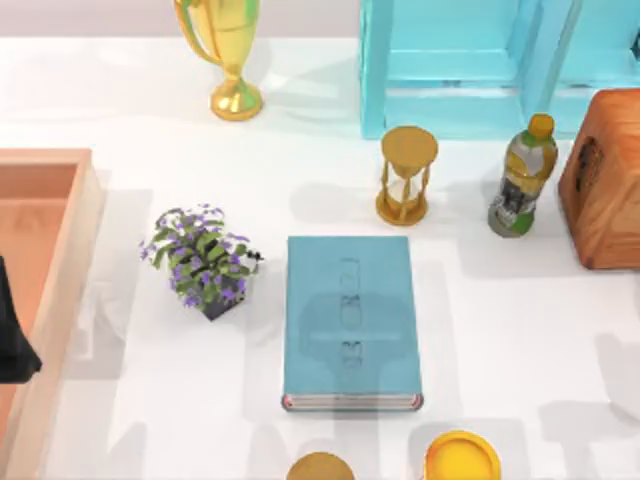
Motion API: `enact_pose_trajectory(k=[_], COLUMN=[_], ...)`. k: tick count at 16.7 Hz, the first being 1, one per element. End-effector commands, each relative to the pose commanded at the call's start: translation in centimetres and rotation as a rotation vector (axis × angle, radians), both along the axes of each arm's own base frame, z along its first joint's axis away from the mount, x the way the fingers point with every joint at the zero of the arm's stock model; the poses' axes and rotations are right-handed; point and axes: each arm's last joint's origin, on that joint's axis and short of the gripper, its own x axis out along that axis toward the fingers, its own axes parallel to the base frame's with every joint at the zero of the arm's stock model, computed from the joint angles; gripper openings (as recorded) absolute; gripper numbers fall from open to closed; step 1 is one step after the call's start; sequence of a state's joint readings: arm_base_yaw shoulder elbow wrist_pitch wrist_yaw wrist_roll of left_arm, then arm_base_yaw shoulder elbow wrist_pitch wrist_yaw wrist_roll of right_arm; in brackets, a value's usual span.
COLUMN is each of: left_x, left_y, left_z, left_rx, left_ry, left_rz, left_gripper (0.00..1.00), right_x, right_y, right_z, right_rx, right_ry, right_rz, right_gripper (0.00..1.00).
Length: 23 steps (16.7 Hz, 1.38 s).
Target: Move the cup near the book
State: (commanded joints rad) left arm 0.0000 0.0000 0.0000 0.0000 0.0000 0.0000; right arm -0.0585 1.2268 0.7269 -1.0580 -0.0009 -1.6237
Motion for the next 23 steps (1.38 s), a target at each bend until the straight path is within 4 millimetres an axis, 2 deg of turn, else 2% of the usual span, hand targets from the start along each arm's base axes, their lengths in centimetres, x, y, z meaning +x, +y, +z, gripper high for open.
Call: enact_pose_trajectory(k=[2, 4, 8, 21, 23], left_x=[0.0, 0.0, 0.0, 0.0, 0.0], left_y=[0.0, 0.0, 0.0, 0.0, 0.0], left_z=[0.0, 0.0, 0.0, 0.0, 0.0], left_rx=[0.000, 0.000, 0.000, 0.000, 0.000], left_ry=[0.000, 0.000, 0.000, 0.000, 0.000], left_rz=[0.000, 0.000, 0.000, 0.000, 0.000], left_gripper=[1.00, 1.00, 1.00, 1.00, 1.00], right_x=[-0.3, -0.6, -0.6, -0.6, -0.6], right_y=[0.0, 0.0, 0.0, 0.0, 0.0], right_z=[-2.1, -3.3, -3.6, -3.6, -3.6], right_rx=[0.000, 0.001, 0.001, 0.001, 0.001], right_ry=[0.003, 0.011, 0.013, 0.013, 0.013], right_rz=[0.000, 0.000, 0.001, 0.001, 0.001], right_gripper=[1.00, 1.00, 1.00, 0.02, 0.00])
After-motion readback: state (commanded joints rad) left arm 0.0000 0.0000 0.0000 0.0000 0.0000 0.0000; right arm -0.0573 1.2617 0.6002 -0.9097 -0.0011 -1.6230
